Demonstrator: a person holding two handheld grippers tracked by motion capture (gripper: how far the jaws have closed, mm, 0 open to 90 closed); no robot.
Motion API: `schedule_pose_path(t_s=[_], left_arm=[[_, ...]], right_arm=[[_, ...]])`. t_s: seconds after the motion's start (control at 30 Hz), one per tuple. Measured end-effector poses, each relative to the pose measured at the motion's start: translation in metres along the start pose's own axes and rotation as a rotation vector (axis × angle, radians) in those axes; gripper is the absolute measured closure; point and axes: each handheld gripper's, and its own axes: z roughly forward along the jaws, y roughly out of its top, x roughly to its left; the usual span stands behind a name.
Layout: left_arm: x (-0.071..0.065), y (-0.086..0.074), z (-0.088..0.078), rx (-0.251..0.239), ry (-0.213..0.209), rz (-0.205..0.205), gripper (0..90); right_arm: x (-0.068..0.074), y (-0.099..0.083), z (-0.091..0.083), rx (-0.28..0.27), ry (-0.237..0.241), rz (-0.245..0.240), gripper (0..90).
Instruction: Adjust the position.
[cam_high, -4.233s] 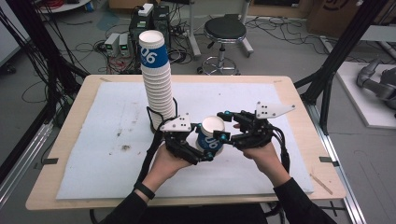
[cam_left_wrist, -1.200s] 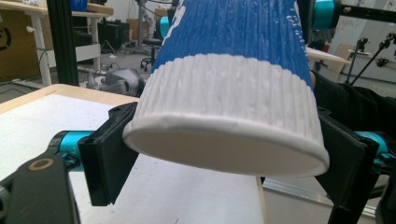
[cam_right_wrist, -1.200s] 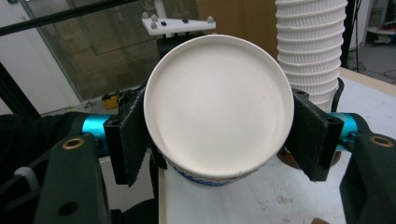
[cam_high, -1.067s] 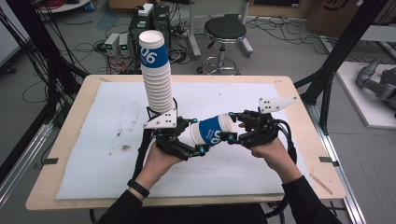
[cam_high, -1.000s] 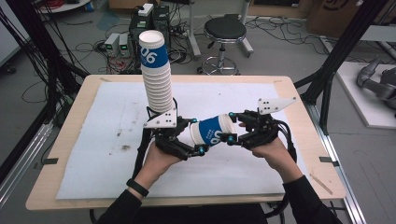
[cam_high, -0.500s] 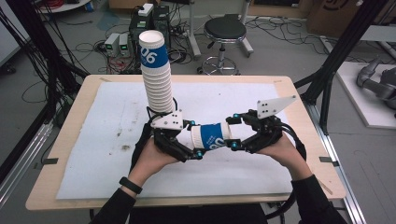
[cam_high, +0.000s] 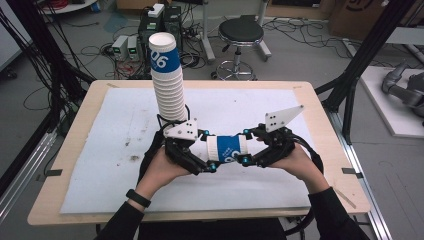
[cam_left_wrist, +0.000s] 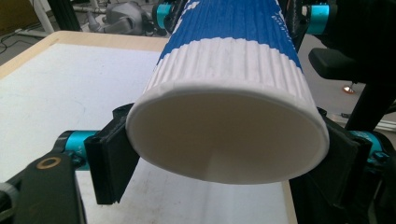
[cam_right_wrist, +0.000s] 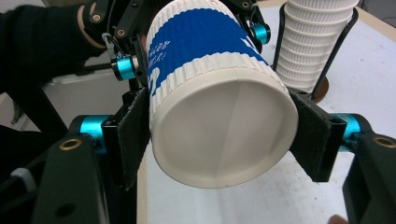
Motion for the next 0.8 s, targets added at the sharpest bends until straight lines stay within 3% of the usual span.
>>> schedule_pose_path(t_s=[0.2, 0.43, 0.63, 0.8], left_arm=[[0.001, 0.000, -0.002, -0.063, -0.003, -0.032, 15.0], [0.007, -0.005, -0.007, -0.214, -0.026, -0.129, 10.5], [0.009, -0.009, -0.002, -0.264, -0.064, -0.180, 10.5], [0.009, -0.009, -0.004, -0.297, -0.105, -0.184, 12.1]], right_arm=[[-0.002, -0.002, -0.002, -0.062, 0.025, 0.021, 29.3], [-0.003, -0.004, -0.006, -0.128, 0.018, 0.033, 29.8], [-0.005, -0.006, -0.011, -0.202, 0.038, 0.048, 29.9], [-0.004, -0.006, -0.010, -0.224, 0.048, 0.042, 29.8]])
